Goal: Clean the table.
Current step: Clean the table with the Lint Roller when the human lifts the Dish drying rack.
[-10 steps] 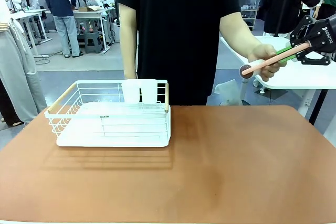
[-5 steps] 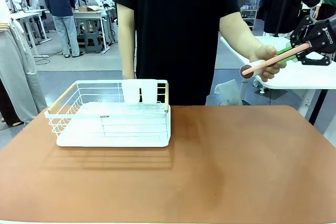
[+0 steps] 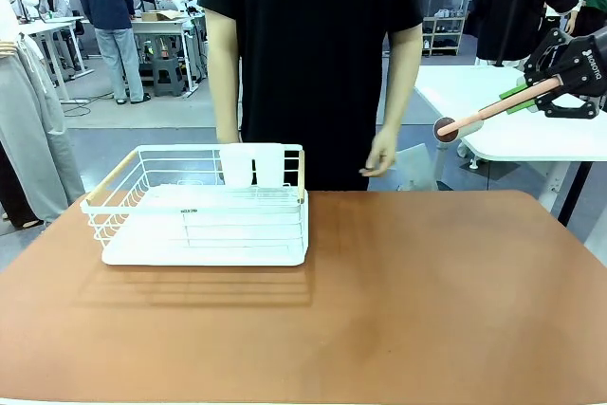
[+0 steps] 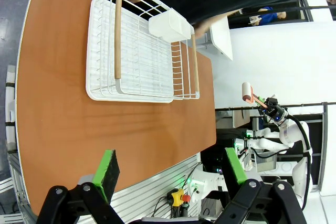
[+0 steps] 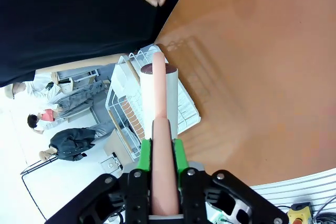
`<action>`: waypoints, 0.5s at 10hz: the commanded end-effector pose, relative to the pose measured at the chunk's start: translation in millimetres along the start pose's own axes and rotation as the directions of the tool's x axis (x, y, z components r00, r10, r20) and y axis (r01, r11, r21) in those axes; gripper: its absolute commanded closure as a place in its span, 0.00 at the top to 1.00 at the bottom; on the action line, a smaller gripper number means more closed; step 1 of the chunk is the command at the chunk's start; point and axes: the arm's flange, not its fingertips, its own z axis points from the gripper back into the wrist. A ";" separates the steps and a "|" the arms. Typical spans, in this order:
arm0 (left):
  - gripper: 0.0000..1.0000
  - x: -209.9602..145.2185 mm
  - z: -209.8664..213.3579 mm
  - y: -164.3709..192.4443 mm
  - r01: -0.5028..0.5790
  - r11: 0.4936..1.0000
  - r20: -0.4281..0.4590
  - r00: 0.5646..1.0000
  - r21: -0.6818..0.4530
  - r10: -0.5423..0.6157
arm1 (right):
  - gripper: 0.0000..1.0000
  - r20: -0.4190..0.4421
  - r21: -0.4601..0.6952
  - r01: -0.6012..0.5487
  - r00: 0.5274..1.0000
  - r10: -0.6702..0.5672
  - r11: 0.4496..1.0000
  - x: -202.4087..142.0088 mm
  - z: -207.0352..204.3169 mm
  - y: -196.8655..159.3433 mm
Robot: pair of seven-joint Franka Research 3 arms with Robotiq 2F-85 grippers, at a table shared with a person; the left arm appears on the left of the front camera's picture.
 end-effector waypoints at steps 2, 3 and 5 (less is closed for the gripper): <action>1.00 0.2 2.9 0.4 0.022 0.999 0.008 1.000 -0.028 -0.022 | 0.02 -0.003 0.003 -0.001 1.000 0.001 1.000 -0.9 0.4 1.0; 1.00 0.2 2.9 0.4 0.022 0.999 0.008 1.000 -0.028 -0.022 | 0.02 -0.003 0.003 -0.001 1.000 0.001 1.000 -0.9 0.4 1.0; 1.00 0.2 2.9 0.4 0.022 0.999 0.008 1.000 -0.028 -0.022 | 0.02 -0.003 0.003 -0.001 1.000 0.001 1.000 -0.9 0.4 1.0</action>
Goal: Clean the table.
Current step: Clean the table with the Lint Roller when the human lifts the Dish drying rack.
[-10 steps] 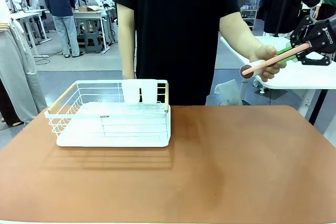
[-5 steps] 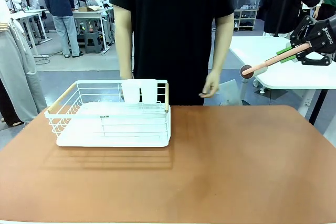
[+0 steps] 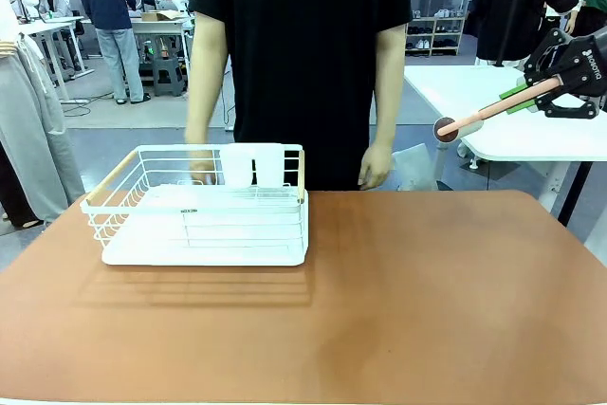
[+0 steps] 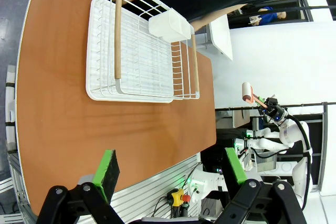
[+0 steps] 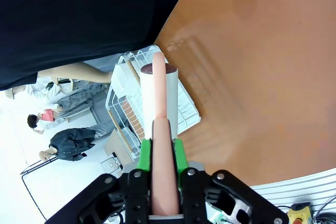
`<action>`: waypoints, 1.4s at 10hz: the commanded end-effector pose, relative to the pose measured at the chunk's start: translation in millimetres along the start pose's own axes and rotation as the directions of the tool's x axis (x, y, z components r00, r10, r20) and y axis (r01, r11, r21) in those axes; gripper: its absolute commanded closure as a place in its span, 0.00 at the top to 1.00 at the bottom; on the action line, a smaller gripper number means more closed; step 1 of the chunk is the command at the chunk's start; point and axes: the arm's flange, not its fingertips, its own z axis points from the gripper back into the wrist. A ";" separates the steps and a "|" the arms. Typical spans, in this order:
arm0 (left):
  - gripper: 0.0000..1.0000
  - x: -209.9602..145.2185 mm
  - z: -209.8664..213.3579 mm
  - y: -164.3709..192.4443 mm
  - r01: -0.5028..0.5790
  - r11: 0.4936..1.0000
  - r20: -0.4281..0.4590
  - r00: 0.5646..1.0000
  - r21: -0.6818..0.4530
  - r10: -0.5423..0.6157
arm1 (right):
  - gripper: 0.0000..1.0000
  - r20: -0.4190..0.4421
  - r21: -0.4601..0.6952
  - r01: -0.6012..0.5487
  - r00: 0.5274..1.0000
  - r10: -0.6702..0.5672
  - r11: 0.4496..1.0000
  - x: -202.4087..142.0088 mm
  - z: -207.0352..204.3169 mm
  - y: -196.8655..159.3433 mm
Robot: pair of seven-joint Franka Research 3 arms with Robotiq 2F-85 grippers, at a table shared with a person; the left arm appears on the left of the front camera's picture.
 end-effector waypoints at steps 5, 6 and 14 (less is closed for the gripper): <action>1.00 0.2 2.9 0.4 0.022 0.999 0.008 1.000 -0.028 -0.022 | 0.02 -0.003 0.003 -0.001 1.000 0.001 1.000 -0.9 0.4 1.0; 1.00 0.2 2.9 0.4 0.022 0.999 0.008 1.000 -0.028 -0.022 | 0.02 -0.003 0.003 -0.001 1.000 0.001 1.000 -0.9 0.4 1.0; 1.00 0.2 2.9 0.4 0.022 0.999 0.008 1.000 -0.028 -0.022 | 0.02 -0.003 0.003 -0.001 1.000 0.001 1.000 -0.9 0.4 1.0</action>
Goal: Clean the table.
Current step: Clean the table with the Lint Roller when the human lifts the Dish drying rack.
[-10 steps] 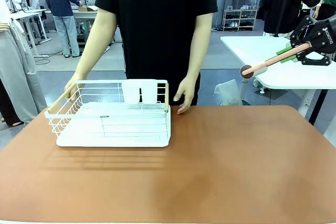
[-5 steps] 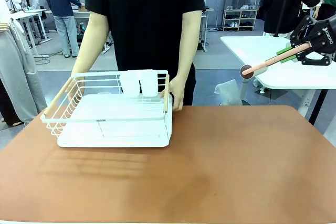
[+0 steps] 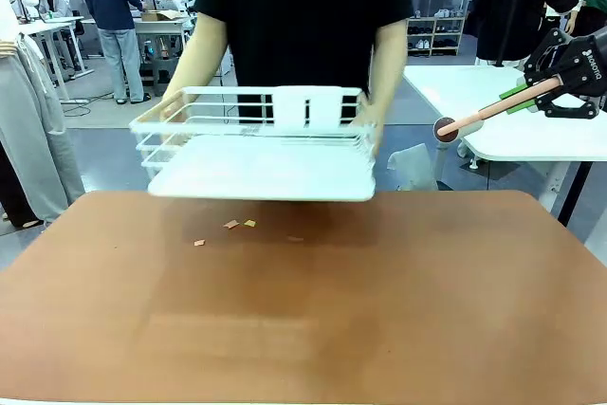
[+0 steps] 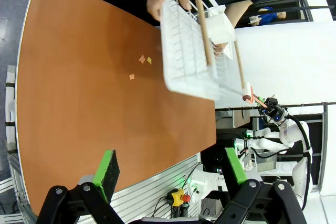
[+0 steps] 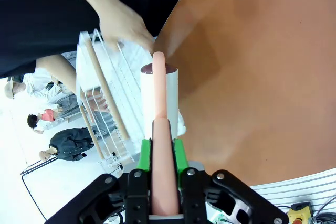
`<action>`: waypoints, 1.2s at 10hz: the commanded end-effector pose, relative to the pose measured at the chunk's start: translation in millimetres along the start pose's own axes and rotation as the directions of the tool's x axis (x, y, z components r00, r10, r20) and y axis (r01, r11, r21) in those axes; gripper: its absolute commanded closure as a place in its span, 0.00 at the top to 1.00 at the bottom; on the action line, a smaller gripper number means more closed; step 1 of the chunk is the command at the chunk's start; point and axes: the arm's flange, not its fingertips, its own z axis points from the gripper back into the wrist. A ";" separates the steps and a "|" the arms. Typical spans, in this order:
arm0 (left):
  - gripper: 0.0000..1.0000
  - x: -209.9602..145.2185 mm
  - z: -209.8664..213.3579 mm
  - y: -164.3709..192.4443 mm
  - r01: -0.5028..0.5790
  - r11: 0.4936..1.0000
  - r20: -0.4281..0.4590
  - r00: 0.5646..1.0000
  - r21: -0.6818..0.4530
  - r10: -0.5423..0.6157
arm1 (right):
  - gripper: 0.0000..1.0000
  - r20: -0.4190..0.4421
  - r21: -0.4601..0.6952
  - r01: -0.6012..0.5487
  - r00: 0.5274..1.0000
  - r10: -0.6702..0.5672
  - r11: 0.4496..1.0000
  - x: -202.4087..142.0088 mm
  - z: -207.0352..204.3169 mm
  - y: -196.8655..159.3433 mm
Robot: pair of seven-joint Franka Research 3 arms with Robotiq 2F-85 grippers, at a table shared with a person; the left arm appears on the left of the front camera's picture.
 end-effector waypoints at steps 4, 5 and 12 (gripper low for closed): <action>1.00 0.2 2.9 0.4 0.022 0.999 0.008 1.000 -0.028 -0.022 | 0.02 -0.003 0.003 -0.001 1.000 0.001 1.000 -0.9 0.4 1.0; 1.00 0.2 2.9 0.4 0.022 0.999 0.008 1.000 -0.028 -0.022 | 0.02 -0.003 0.003 -0.001 1.000 0.001 1.000 -0.9 0.4 1.0; 1.00 0.2 2.9 0.4 0.022 0.999 0.008 1.000 -0.028 -0.022 | 0.21 -0.021 -0.017 -0.059 0.998 0.059 0.998 7.2 3.6 8.0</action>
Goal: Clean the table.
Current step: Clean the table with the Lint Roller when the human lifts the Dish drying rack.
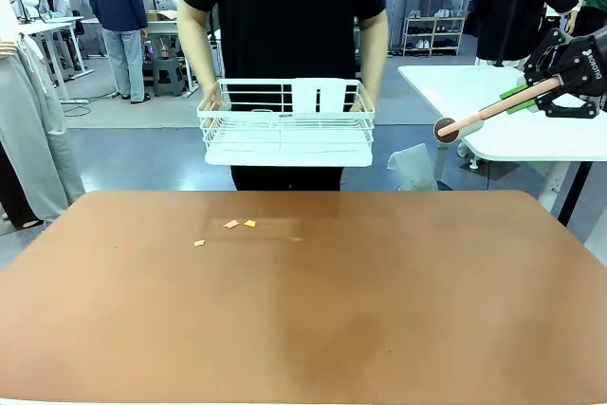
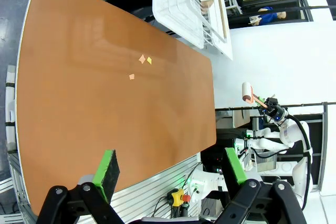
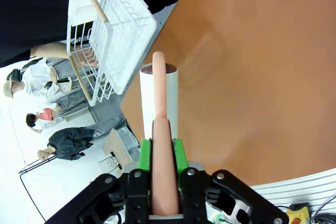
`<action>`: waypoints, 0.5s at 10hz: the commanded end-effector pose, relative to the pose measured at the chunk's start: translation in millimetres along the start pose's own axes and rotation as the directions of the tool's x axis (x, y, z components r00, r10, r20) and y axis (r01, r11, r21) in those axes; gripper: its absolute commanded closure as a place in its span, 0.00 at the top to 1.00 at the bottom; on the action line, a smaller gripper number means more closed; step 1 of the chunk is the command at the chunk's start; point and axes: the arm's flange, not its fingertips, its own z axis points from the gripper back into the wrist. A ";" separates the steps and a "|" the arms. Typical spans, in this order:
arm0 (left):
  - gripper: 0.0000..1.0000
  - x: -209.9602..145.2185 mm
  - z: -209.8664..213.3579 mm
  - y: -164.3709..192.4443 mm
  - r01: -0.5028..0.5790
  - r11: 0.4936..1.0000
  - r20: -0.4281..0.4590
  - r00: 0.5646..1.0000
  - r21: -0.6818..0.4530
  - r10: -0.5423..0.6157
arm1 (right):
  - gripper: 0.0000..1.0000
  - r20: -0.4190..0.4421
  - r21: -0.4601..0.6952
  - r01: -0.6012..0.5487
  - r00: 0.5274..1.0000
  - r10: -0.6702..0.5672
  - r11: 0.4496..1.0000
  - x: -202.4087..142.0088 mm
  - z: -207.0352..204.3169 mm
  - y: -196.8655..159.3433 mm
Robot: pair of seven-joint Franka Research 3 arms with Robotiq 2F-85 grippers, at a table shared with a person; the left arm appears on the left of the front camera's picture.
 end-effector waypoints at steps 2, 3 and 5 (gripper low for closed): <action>1.00 0.2 2.9 0.4 0.022 0.999 0.008 1.000 -0.028 -0.021 | 0.21 -0.298 -0.031 -0.498 0.832 0.467 0.867 48.8 3.5 56.4; 1.00 0.2 2.9 0.4 0.022 0.999 0.008 1.000 -0.028 -0.021 | 0.21 -0.333 -0.073 -0.560 0.794 0.509 0.825 68.8 -14.9 80.5; 1.00 0.2 2.9 0.4 0.022 0.999 0.008 1.000 -0.028 -0.021 | 0.21 -0.443 0.014 -0.603 0.711 0.546 0.798 78.4 -72.6 102.9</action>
